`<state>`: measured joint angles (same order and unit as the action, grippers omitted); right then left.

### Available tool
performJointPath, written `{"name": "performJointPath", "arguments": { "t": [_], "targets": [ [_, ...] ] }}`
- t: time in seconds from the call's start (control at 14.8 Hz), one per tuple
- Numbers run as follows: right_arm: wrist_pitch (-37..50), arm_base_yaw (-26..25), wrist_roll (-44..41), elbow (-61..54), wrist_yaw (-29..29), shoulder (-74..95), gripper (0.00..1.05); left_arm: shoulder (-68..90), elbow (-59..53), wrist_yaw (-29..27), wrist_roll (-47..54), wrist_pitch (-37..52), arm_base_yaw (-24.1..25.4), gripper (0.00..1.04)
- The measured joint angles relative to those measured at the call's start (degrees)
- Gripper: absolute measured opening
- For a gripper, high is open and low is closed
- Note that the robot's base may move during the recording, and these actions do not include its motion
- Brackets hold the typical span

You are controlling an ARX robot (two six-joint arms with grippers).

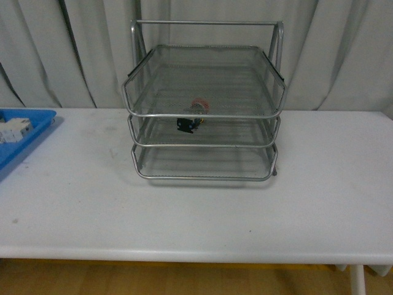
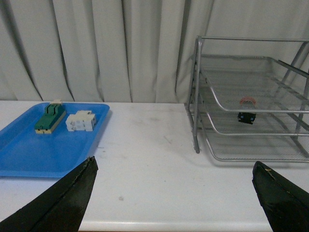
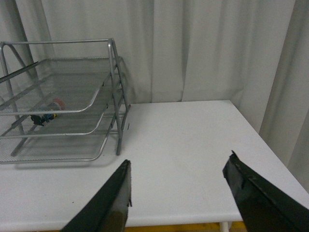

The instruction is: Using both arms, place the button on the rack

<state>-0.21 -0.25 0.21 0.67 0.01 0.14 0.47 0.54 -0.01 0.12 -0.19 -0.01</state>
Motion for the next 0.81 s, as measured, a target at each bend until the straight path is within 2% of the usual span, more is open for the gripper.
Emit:
{"name": "performJointPath", "arguments": {
  "t": [0.41,0.47,0.81],
  "targets": [
    [0.0,0.0,0.0,0.0,0.0,0.0,0.88,0.0,0.0,0.0,0.0,0.0,0.0,0.98],
    [0.0,0.0,0.02,0.0,0.0,0.0,1.0,0.0,0.0,0.0,0.0,0.0,0.0,0.98],
    [0.0,0.0,-0.02,0.0,0.0,0.0,0.98,0.0,0.0,0.0,0.0,0.0,0.0,0.98]
  ]
}}
